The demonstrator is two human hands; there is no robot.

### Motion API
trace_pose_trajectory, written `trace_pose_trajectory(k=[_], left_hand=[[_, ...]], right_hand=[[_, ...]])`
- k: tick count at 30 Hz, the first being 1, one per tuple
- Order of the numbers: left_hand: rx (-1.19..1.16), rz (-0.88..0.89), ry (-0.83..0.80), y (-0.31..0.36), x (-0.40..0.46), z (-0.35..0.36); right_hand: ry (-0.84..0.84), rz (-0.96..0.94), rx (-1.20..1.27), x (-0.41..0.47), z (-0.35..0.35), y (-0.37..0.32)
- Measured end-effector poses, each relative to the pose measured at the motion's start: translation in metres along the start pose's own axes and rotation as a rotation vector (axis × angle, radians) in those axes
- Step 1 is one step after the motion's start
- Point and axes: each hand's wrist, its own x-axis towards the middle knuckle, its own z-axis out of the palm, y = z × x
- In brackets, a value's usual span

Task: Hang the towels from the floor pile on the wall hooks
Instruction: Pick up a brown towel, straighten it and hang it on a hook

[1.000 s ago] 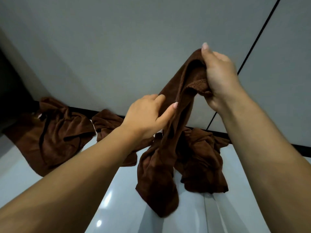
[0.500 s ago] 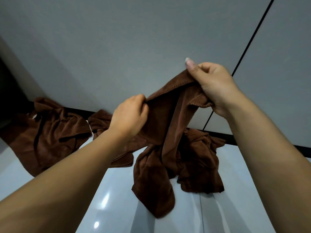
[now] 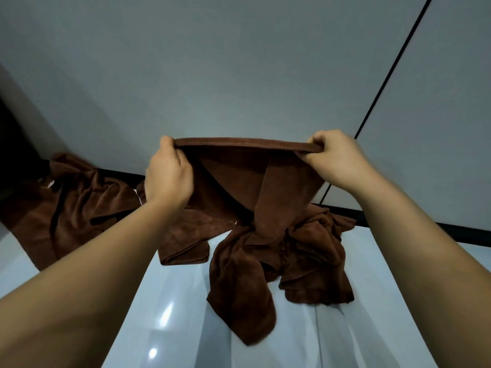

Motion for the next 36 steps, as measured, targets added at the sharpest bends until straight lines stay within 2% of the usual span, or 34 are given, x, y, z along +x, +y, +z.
trace_pose_trajectory(k=[3, 5, 9, 13, 16, 20, 24, 27, 33, 36], left_hand=[[0.054, -0.070, 0.009, -0.011, 0.003, -0.003], [0.142, -0.037, -0.061, -0.019, 0.002, -0.002], [0.253, 0.056, -0.230, -0.022, 0.001, 0.007], [0.059, 0.140, -0.423, 0.006, -0.007, 0.019], [-0.161, 0.292, -0.424, 0.044, -0.014, 0.023], [-0.427, 0.263, -0.551, 0.077, -0.014, 0.019], [-0.481, 0.225, -0.634, 0.077, -0.016, 0.019], [-0.436, 0.237, -0.583, 0.072, -0.011, 0.021], [-0.378, 0.343, -0.245, 0.079, 0.001, 0.018], [-0.367, 0.431, -0.150, 0.088, 0.000, 0.015]], right_hand=[[0.064, 0.071, 0.260, 0.001, 0.000, 0.005], [0.093, 0.113, 0.468, 0.001, 0.002, 0.002], [0.141, 0.080, 0.589, 0.002, 0.008, -0.009], [0.105, -0.053, 0.549, 0.002, 0.016, -0.020], [0.027, -0.119, 0.487, 0.000, 0.022, -0.024], [-0.006, -0.161, 0.447, 0.000, 0.023, -0.024], [-0.069, -0.154, 0.426, 0.000, 0.022, -0.018], [-0.119, -0.159, 0.433, -0.001, 0.028, -0.014], [-0.222, -0.120, 0.564, -0.006, 0.047, -0.006], [-0.261, -0.081, 0.583, -0.008, 0.064, -0.006]])
